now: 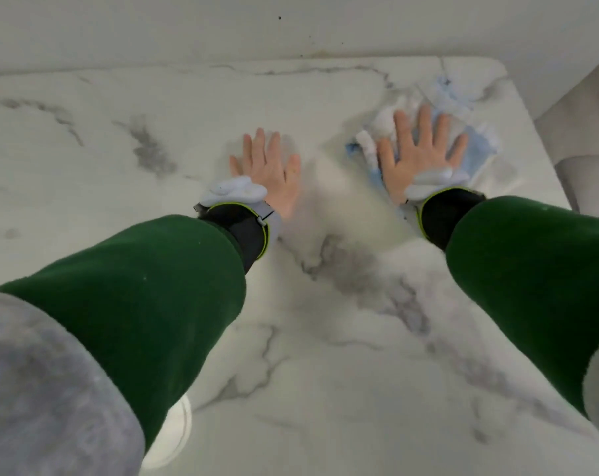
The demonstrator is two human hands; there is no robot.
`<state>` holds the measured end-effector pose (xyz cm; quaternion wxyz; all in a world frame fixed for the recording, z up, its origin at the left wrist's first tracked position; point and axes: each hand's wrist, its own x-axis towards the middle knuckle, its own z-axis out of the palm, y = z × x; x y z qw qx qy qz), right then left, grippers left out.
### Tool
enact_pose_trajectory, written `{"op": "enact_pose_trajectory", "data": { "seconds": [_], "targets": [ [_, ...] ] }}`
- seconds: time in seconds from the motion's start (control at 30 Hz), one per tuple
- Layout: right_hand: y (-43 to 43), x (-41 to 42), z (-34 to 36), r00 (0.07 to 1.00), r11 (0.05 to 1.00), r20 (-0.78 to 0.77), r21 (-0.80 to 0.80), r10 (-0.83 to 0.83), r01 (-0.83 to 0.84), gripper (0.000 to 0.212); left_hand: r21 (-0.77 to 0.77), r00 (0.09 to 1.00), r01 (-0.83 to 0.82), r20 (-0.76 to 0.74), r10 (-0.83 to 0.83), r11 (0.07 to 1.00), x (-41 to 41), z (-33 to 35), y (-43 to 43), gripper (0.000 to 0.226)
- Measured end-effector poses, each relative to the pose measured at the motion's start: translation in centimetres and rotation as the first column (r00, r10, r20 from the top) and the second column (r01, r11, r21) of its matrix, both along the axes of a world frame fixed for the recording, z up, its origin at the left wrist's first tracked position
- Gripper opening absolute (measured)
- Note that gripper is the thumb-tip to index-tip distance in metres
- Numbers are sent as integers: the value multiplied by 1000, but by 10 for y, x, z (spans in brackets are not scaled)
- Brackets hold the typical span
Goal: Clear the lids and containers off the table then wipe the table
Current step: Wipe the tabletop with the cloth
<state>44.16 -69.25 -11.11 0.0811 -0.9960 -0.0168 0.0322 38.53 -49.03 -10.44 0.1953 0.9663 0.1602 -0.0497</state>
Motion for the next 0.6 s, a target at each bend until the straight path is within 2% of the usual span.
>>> {"op": "enact_pose_trajectory", "data": {
  "seconds": [0.1,0.2,0.33,0.47,0.53,0.6],
  "targets": [
    [-29,26,6,985,986,-55,-31,-164,163,59,40,994,93,-68,-90,995,17,-10,-19,56],
    [-10,44,10,980,981,-54,-14,-191,191,59,116,990,110,-100,-98,987,20,-18,-22,59],
    [45,57,10,990,990,-32,-44,134,-135,63,14,985,41,-170,-38,999,26,-20,-18,57],
    [82,62,2,914,914,24,-27,404,-404,61,-56,981,-39,-192,27,998,28,-17,-21,56],
    [74,71,0,877,877,15,-20,480,-480,61,-56,977,-58,-208,45,997,28,-14,-22,55],
    [51,85,0,885,886,25,6,464,-464,61,-32,975,-50,-217,42,998,27,-11,-23,53]
  ]
}}
